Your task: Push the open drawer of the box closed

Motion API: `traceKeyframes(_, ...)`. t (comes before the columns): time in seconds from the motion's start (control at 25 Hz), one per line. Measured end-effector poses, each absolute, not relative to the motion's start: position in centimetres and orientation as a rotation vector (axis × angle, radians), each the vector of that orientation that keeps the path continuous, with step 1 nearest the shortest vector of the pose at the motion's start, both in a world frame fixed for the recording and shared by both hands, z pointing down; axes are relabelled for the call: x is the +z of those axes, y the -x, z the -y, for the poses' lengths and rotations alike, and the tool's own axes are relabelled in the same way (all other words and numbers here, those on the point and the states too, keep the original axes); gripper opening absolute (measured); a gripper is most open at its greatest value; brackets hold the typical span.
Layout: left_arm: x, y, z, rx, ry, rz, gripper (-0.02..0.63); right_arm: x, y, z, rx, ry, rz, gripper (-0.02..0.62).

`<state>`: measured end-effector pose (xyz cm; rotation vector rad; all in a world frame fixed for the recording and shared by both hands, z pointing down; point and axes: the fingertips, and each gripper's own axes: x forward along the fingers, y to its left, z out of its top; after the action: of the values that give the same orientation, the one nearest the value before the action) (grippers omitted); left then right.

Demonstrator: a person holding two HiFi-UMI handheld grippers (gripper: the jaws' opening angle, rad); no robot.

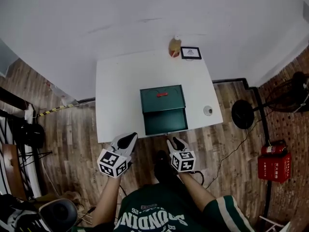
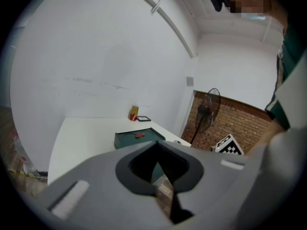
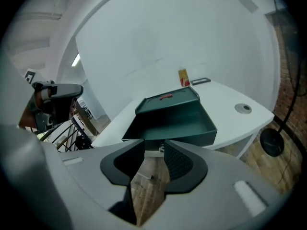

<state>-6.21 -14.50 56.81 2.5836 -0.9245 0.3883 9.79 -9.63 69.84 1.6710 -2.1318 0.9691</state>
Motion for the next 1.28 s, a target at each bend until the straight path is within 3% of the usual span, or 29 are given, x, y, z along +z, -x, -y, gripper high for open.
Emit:
traceKeyframes(0.52,59.4,9.0,15.9,0.403,-2.450,1.023,0.052,76.3,-9.2,11.7,1.202,-1.572,1.987,0.103)
traceKeyframes(0.6,59.6,9.2,16.2,0.398,-2.436,1.033,0.052,76.6,-9.0,12.1,1.200,-1.582,1.979,0.074)
traceKeyframes(1.28,60.6,9.7,17.7,0.376,-2.369,1.092,0.052,75.9,-9.4,16.0,1.109,-1.502,1.998,0.072)
